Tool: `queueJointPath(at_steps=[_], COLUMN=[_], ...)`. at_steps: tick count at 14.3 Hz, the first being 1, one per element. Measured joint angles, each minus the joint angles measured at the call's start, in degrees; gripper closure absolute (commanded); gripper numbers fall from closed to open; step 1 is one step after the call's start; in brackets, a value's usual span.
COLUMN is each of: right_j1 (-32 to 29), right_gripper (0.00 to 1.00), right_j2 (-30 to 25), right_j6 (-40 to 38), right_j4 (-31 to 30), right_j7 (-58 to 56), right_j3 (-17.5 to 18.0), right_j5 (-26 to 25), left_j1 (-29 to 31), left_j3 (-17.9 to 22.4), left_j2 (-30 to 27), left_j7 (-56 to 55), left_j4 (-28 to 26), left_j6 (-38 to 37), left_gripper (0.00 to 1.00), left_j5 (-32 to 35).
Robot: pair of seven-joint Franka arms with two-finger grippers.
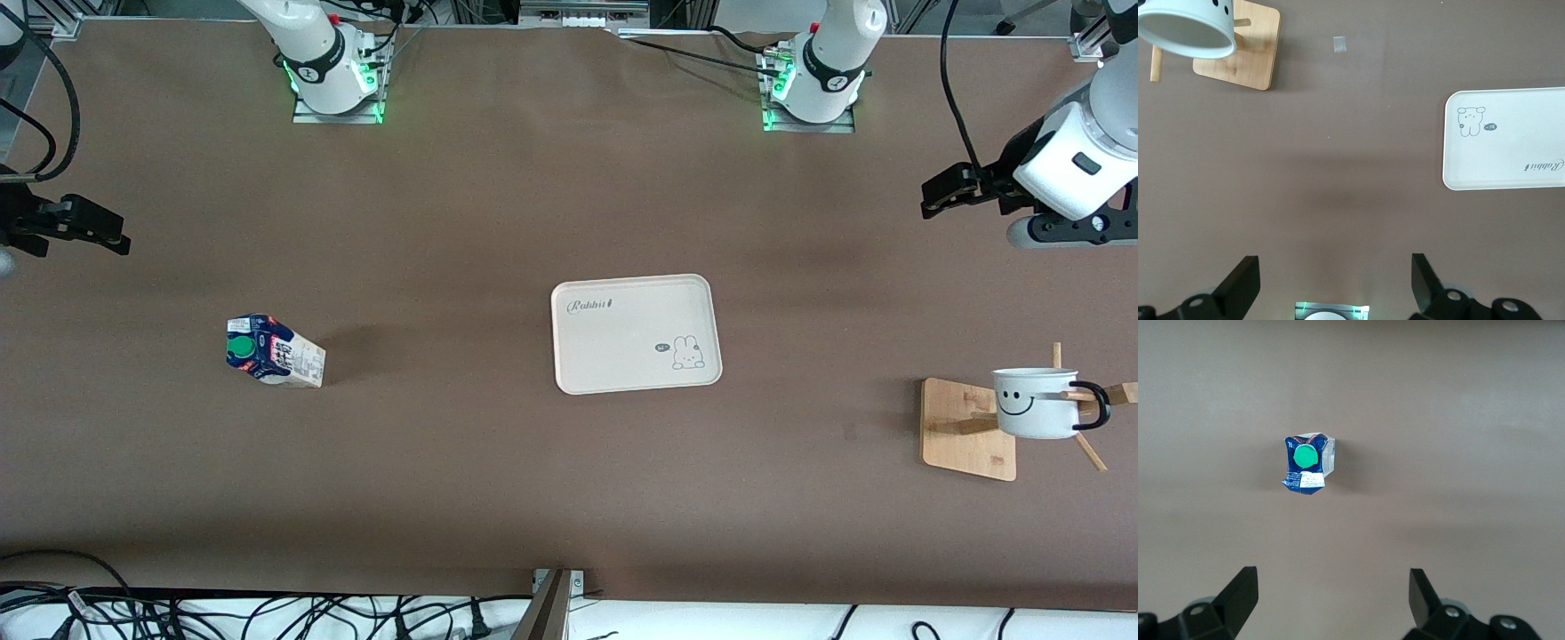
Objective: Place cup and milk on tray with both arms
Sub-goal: 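Reach the right gripper toward the milk carton while the left gripper approaches the mug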
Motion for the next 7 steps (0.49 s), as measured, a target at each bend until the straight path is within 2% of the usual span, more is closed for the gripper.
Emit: queueJointPath(at_steps=[3, 7], right_j1=[0.0, 0.0], right_gripper=[0.00, 0.00], right_j2=[0.0, 0.0], right_j6=[-0.1, -0.4], right_j4=[0.0, 0.0], right_j7=[0.0, 0.0], right_j3=[0.0, 0.0], right_j5=[0.0, 0.0], left_j1=[0.2, 2.3], left_j3=[0.1, 0.4], left_j2=[0.0, 0.4], left_j7=[0.0, -0.2], left_j4=[0.1, -0.9], left_j6=[1.9, 8.8], left_gripper=[0.00, 0.00], left_j5=[0.0, 0.1])
